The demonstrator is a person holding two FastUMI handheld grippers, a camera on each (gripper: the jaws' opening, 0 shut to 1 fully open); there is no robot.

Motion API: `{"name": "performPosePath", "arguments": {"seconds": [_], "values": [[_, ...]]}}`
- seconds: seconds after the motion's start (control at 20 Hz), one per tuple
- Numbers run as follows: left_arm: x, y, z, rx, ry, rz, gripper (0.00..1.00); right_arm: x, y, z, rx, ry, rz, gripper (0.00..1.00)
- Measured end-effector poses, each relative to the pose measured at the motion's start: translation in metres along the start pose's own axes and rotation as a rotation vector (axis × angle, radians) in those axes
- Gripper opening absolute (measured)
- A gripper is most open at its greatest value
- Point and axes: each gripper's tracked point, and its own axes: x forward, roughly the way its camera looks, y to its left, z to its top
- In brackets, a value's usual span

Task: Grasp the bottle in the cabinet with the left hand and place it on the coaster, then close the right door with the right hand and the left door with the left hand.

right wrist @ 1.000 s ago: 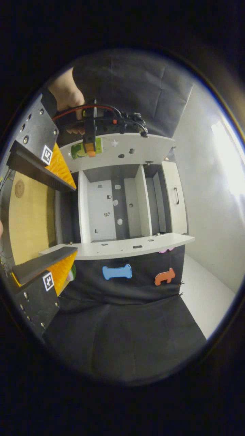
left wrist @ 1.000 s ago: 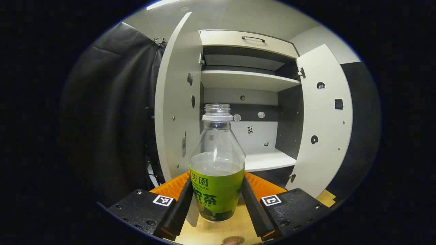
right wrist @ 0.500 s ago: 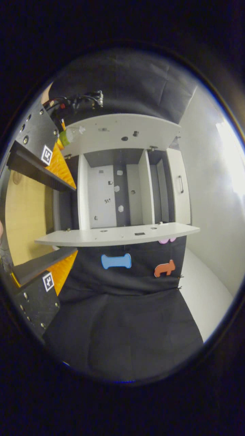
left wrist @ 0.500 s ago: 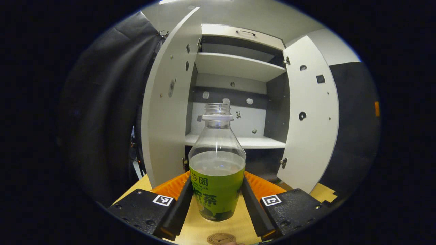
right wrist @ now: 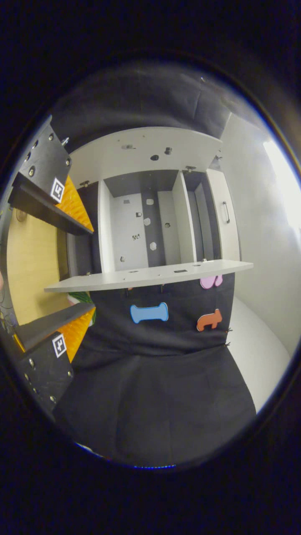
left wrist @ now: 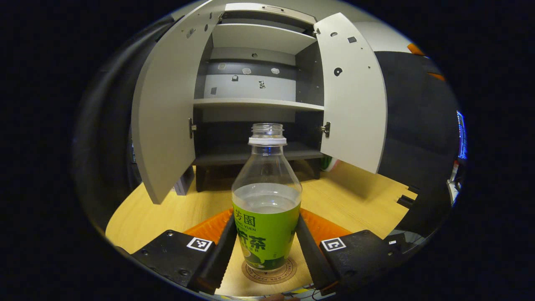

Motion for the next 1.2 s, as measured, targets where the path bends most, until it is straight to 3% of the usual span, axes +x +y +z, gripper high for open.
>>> {"name": "performPosePath", "arguments": {"seconds": [0.4,0.55,0.6,0.85,1.2], "values": [[0.0,-0.002,-0.025,0.027,0.06,-0.061,0.81,0.01,0.02,-0.007,-0.032,0.0,0.019,0.98],[-0.003,-0.003,-0.02,0.042,0.076,-0.072,0.84,0.01,0.017,-0.006,-0.022,-0.007,0.011,0.98],[-0.005,-0.001,-0.017,0.048,0.089,-0.064,0.9,0.008,0.014,-0.006,-0.014,-0.011,0.007,0.98],[-0.014,-0.006,0.028,0.055,0.045,-0.074,0.91,0.001,0.0,-0.002,0.018,-0.043,-0.013,0.98],[-0.039,-0.02,0.125,0.078,-0.051,-0.113,0.91,0.005,-0.031,0.005,0.025,-0.09,-0.038,0.98]]}}
